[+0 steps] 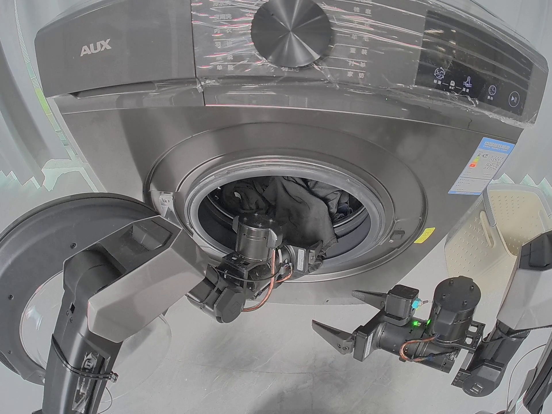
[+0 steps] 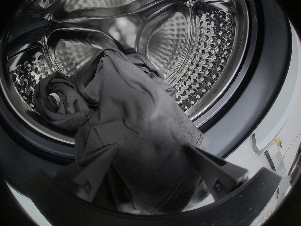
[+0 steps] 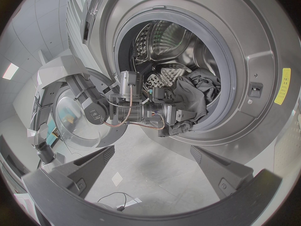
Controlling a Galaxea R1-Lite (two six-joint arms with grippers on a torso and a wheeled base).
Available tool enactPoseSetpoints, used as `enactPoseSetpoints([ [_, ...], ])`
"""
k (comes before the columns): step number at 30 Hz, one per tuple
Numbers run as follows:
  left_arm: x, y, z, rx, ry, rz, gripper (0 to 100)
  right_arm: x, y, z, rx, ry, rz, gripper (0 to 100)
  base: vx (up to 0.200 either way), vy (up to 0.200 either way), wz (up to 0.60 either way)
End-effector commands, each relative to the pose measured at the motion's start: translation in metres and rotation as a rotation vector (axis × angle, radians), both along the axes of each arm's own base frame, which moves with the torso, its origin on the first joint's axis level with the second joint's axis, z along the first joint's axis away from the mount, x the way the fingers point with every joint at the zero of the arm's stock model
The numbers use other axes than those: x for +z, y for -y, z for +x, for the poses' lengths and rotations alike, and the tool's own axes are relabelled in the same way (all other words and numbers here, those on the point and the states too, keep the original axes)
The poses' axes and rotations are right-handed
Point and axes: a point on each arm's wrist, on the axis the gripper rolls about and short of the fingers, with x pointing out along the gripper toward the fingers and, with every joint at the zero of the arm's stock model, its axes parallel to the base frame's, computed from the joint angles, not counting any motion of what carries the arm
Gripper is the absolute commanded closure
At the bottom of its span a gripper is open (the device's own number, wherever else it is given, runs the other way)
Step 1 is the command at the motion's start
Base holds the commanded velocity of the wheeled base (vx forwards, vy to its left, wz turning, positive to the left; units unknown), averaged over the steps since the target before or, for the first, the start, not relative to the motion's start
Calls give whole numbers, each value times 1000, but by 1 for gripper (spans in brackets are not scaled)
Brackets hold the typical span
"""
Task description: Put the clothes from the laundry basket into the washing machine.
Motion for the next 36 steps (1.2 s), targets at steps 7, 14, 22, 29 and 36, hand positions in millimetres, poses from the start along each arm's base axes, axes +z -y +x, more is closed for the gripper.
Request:
enactPoseSetpoints([
  [7, -2, 5, 5, -11, 9, -24, 100, 1, 0, 0, 1, 3, 3, 0, 0, 0, 0],
  [14, 50, 7, 36, 98, 167, -195, 100, 1, -1, 0, 2, 3, 3, 0, 0, 0, 0],
  [22, 45, 14, 65, 175, 286, -273, 100, 0, -1, 0, -1, 2, 1, 0, 0, 0, 0],
  [29, 48, 15, 82, 195, 345, -315, 100, -1, 0, 1, -1, -1, 0, 0, 0, 0, 0],
  [36, 43, 4, 90, 234, 342, -307, 100, -2, 0, 1, -4, -4, -4, 0, 0, 0, 0],
])
